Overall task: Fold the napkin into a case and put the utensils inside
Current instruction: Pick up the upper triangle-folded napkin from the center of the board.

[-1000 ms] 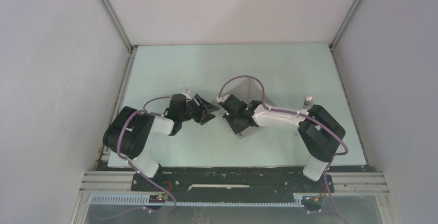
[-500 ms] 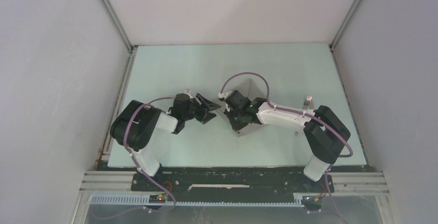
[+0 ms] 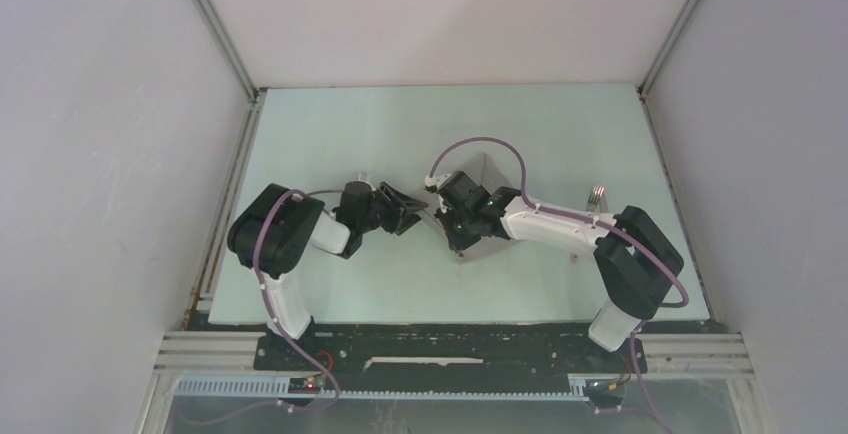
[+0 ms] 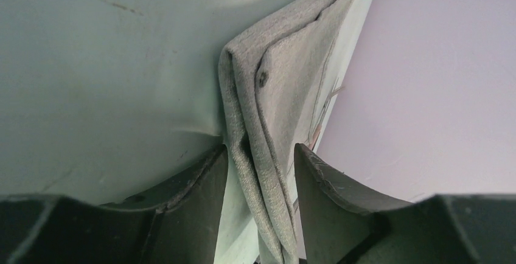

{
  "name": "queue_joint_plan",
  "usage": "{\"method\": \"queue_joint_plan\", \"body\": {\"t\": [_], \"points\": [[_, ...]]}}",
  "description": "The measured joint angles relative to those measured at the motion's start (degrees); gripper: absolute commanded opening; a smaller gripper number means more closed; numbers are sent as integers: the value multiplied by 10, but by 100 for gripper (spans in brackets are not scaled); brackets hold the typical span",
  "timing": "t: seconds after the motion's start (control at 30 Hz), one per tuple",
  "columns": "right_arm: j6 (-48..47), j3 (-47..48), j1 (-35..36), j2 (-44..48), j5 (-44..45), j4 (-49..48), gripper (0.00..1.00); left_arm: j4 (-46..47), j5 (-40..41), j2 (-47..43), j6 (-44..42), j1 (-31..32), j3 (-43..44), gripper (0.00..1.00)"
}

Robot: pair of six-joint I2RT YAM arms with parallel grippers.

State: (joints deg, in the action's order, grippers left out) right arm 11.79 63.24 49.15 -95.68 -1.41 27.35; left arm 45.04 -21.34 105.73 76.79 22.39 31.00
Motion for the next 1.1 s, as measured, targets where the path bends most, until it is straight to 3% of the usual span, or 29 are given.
{"method": "queue_joint_plan", "body": {"t": [0.13, 0.5, 0.57, 0.63, 0.8, 0.93, 1.1], "points": [[0, 0, 0, 0, -2, 0, 0, 12, 4, 12, 3, 0, 9, 47], [0, -7, 20, -6, 23, -3, 0, 8, 16, 17, -10, -5, 10, 8], [0, -7, 25, -15, 30, -4, 1, 6, 17, 17, -17, -5, 10, 5], [0, -7, 33, -27, 43, -5, 8, 3, 17, 17, -23, -5, 10, 3], [5, -7, 61, -53, 86, -11, 34, -1, 17, 17, -29, -5, 10, 0], [12, -7, 97, -58, 129, -15, 45, -2, 16, 17, -29, -5, 10, 0], [30, -7, 132, -58, 175, -15, 48, -13, 15, 11, -29, -5, 10, 0]]}}
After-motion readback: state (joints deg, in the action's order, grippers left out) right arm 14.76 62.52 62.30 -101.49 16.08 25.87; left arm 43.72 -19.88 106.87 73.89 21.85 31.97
